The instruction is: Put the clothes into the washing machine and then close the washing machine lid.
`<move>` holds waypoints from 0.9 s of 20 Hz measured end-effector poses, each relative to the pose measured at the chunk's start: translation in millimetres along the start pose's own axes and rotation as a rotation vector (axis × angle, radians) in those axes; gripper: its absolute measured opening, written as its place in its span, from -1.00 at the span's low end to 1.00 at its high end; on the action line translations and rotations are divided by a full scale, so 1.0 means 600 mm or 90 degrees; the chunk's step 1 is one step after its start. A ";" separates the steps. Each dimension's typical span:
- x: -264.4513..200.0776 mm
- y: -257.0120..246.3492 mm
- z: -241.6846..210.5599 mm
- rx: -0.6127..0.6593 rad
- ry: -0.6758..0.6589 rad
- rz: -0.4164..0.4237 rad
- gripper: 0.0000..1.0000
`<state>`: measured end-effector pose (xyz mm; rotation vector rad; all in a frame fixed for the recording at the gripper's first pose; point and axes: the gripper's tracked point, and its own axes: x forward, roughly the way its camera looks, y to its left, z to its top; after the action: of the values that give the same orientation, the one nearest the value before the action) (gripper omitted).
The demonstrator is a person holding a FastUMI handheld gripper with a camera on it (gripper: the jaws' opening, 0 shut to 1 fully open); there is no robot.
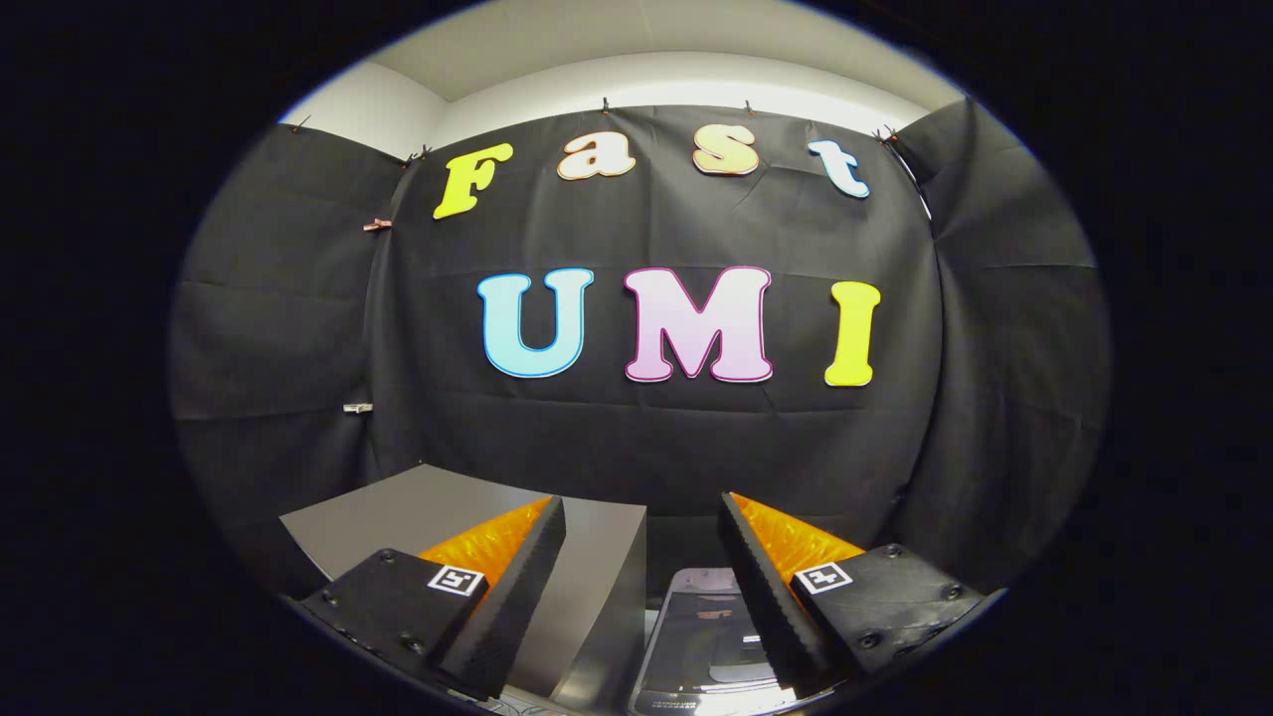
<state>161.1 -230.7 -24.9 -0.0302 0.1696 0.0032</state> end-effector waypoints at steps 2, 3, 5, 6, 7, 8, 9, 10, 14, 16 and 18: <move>0.001 0.005 0.001 -0.002 0.002 0.003 0.95; 0.002 0.005 0.002 -0.004 0.002 0.004 0.95; 0.002 0.008 0.007 -0.005 -0.001 0.008 0.95; 0.003 0.009 0.007 -0.006 0.000 0.009 0.95; 0.003 0.008 0.006 -0.007 0.001 0.010 0.95; 0.004 0.009 0.003 -0.007 0.004 0.011 0.95; 0.004 0.010 0.001 -0.008 0.007 0.012 0.95; 0.004 0.010 -0.001 -0.008 0.010 0.012 0.95; 0.005 0.008 0.001 -0.004 0.014 0.012 0.96; 0.006 0.010 0.007 -0.006 0.008 0.016 0.95; 0.008 0.011 0.010 -0.010 0.006 0.019 0.95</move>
<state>166.7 -223.7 -20.2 -0.0427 0.1789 0.0349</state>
